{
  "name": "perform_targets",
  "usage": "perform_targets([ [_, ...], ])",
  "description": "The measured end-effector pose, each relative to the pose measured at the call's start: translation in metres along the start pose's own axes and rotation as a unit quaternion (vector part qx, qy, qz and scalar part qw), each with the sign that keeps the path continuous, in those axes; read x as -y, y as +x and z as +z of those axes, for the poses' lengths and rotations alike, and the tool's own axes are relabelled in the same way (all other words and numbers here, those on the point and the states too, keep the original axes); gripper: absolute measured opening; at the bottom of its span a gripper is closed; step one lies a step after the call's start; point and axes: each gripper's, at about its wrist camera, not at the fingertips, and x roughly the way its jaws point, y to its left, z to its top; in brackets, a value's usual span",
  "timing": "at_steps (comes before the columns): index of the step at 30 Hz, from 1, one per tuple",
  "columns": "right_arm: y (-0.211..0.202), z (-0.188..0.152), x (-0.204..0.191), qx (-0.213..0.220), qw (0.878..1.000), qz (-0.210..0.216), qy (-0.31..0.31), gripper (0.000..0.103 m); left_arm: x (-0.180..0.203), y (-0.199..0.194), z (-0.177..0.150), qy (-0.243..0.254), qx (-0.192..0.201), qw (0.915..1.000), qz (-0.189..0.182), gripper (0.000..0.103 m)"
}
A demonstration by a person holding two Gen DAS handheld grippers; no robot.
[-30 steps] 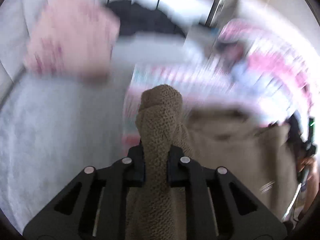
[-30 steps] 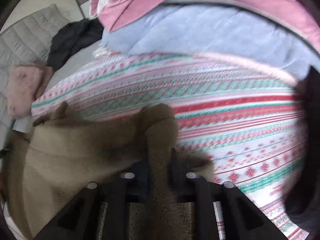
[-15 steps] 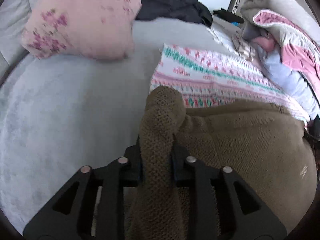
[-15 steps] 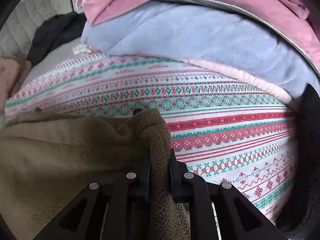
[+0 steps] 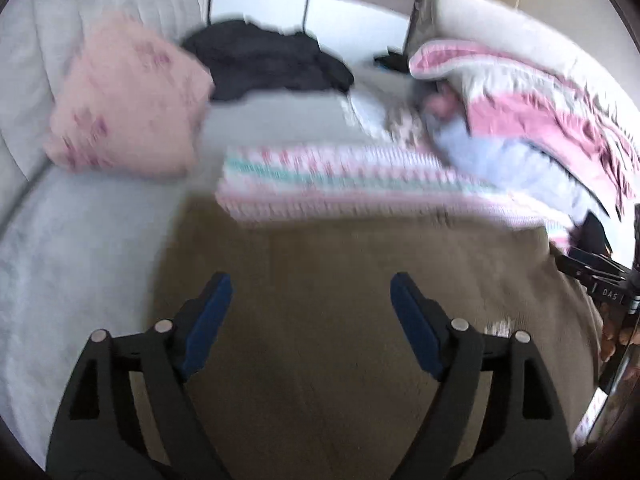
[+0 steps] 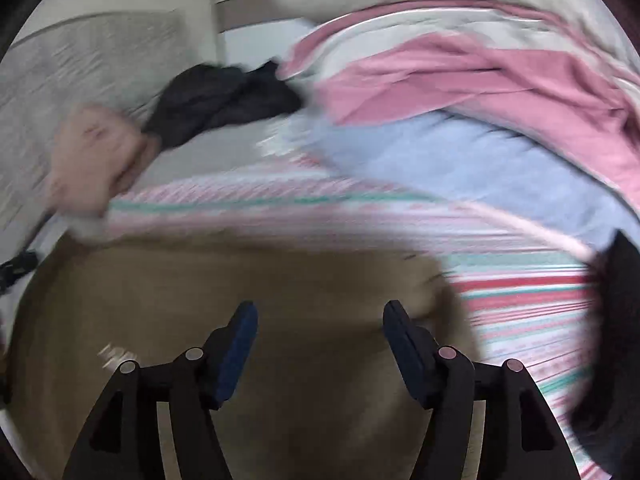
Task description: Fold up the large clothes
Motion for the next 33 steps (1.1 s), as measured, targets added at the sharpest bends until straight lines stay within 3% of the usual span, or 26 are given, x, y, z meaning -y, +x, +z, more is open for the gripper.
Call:
perform_targets([
  [2,0.013,-0.013,0.005,-0.026,1.0,-0.009,0.008,0.067,-0.018,0.008,-0.011,-0.033,-0.019,0.9991,0.016,0.082],
  [3,0.019,-0.019,0.017,-0.038,0.999,-0.013,0.025,0.067,-0.04,0.01,-0.018,-0.074,-0.03,0.9967,0.011,0.079],
  [6,0.016,-0.032,0.066,-0.041,0.994,-0.003,0.098,0.065,-0.077,0.003,-0.026,-0.137,-0.038,0.9892,-0.034,0.065],
  [8,0.001,-0.033,0.084,-0.03,0.993,0.005,0.116,0.065,-0.074,-0.009,-0.025,-0.118,-0.041,0.9919,-0.021,0.065],
  [10,-0.018,-0.034,0.085,-0.02,0.994,-0.027,0.109,0.067,-0.058,-0.024,-0.026,-0.088,-0.039,0.9953,0.012,0.069],
  [12,-0.033,-0.034,0.079,-0.014,0.994,-0.044,0.101,0.067,-0.032,-0.047,-0.03,-0.056,-0.023,0.9974,0.038,0.084],
  [18,-0.07,-0.042,0.028,0.001,0.998,0.008,0.056,0.071,0.034,-0.09,-0.051,-0.021,-0.002,0.9998,0.0,0.095],
  [21,-0.078,-0.056,0.005,0.003,0.998,0.038,0.041,0.073,0.048,-0.093,-0.068,-0.014,0.011,0.9998,-0.006,0.096],
  [23,-0.073,-0.068,0.0,-0.007,0.999,0.039,0.035,0.073,0.048,-0.084,-0.081,-0.009,0.005,0.9999,0.011,0.096],
  [26,-0.055,-0.086,0.008,-0.04,0.999,0.016,0.027,0.073,0.04,-0.066,-0.098,-0.005,-0.036,0.9976,0.059,0.096],
  [33,-0.095,-0.101,0.005,-0.014,0.999,-0.019,0.021,0.074,0.047,-0.102,-0.115,-0.004,-0.014,0.9979,0.064,0.096],
])
